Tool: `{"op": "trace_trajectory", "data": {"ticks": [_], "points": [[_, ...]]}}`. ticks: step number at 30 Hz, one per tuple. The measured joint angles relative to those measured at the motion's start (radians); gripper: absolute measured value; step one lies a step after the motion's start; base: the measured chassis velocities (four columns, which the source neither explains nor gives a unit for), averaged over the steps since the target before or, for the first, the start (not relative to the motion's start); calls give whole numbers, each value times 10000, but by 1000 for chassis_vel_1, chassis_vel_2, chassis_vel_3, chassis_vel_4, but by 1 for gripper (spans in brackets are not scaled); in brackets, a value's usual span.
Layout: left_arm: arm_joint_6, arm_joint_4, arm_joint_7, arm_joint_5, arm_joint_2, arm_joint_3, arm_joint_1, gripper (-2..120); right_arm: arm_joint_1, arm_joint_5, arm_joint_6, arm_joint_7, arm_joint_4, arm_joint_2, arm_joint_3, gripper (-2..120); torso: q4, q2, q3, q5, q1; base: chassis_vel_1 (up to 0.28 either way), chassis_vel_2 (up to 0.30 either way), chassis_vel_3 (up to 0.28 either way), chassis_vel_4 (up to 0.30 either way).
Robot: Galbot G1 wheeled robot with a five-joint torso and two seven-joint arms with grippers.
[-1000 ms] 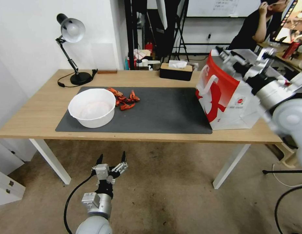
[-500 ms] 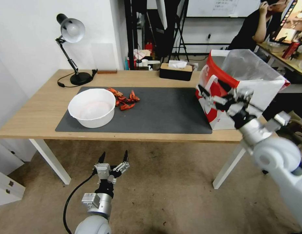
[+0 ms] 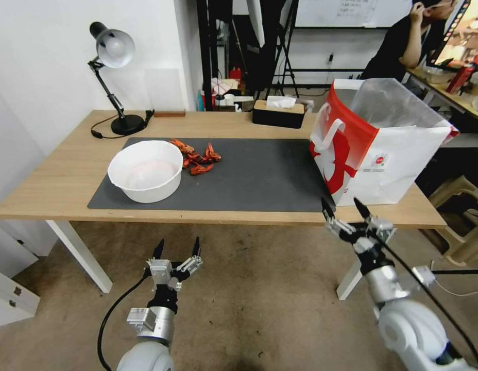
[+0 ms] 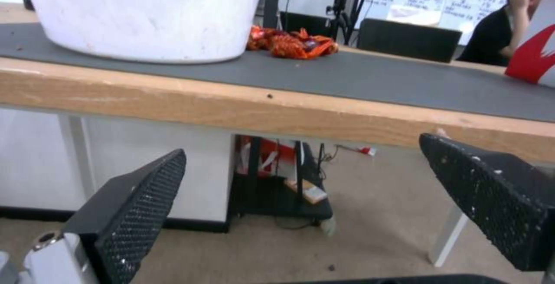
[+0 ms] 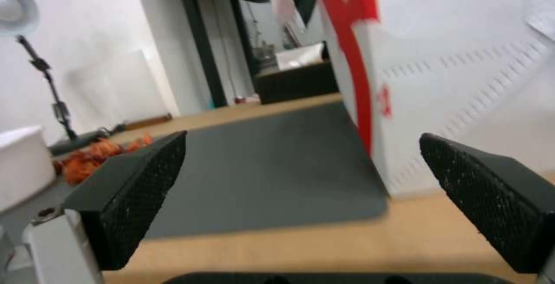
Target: Close the takeout container lid, then place the container into the takeout bag.
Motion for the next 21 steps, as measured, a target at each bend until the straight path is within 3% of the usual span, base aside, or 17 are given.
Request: {"op": "trace_trajectory", "data": {"ticks": [9,21], "points": [[-383,157,323,-121,76,-72,-27,100,-310,-502,441,273,-452,499,-99,100,1,0,1,1,1,0,0,0,0],[-506,394,449,-102,218,-131,-129,100,-238,-366,313,449,-635,551,-117,100,0,1,0,2,1,0,0,0,0]]}}
